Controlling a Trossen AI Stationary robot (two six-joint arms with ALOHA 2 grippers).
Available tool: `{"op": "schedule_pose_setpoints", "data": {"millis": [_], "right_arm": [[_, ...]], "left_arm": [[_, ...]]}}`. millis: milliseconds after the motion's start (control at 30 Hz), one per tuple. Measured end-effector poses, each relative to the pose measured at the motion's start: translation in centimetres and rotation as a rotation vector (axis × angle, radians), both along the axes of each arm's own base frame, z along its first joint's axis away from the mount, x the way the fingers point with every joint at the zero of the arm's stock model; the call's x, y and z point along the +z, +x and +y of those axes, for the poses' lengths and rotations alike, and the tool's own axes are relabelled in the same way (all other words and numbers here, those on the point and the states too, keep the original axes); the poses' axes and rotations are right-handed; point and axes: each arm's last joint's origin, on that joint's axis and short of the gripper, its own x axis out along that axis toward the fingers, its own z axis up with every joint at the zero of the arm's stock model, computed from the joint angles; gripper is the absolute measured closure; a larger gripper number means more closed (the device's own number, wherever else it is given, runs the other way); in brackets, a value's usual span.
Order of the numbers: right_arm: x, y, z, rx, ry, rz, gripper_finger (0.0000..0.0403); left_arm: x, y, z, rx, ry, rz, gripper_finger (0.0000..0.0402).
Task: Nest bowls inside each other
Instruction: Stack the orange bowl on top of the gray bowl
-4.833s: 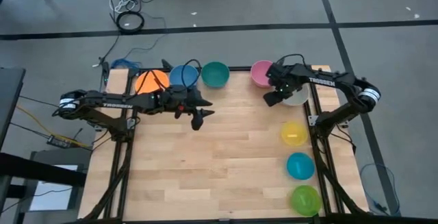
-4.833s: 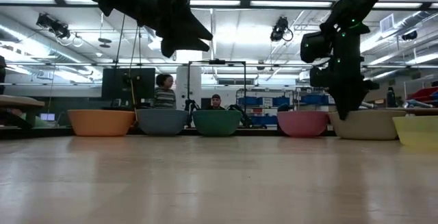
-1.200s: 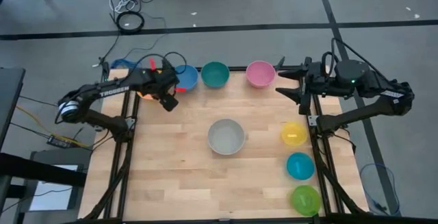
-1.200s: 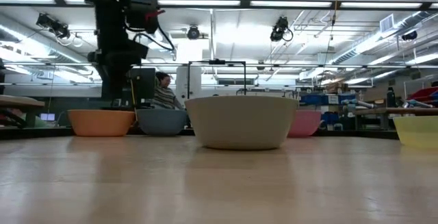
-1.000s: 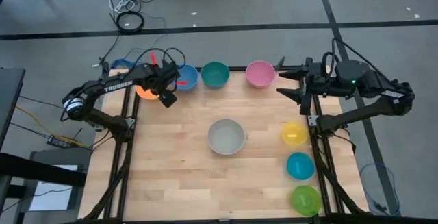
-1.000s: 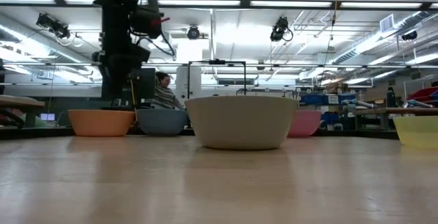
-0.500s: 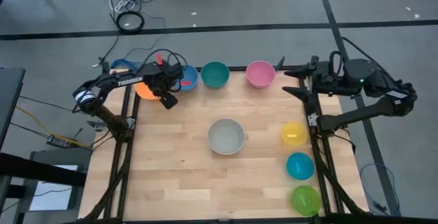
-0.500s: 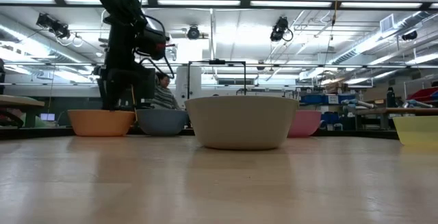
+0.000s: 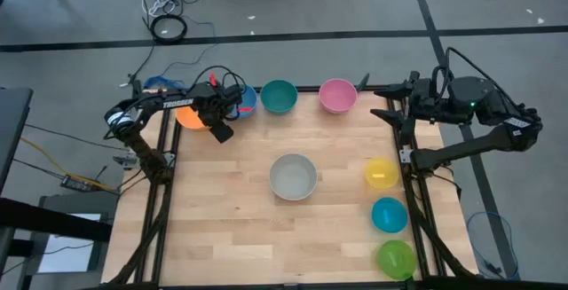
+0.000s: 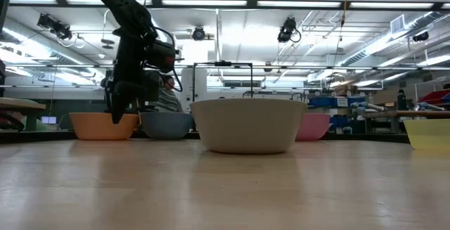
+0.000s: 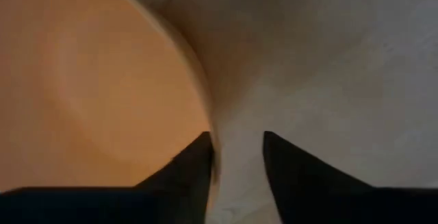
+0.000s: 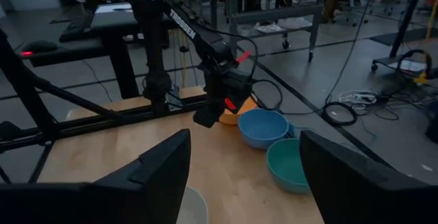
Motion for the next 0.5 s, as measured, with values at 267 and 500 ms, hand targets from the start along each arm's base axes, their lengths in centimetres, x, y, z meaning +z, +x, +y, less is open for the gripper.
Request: {"op": "schedule_pose_setpoints", "data": {"millis": [267, 500], "right_arm": [[0.1, -0.5, 0.0, 0.004, -0.018, -0.009, 0.015], [0.2, -1.0, -0.1, -0.004, -0.032, -0.012, 0.0152]], "left_arm": [[0.0, 0.2, -0.2, 0.0, -0.031, -0.03, 0.0389], [0.0, 1.1, -2.2, -0.074, -0.064, 0.005, 0.0391]]}}
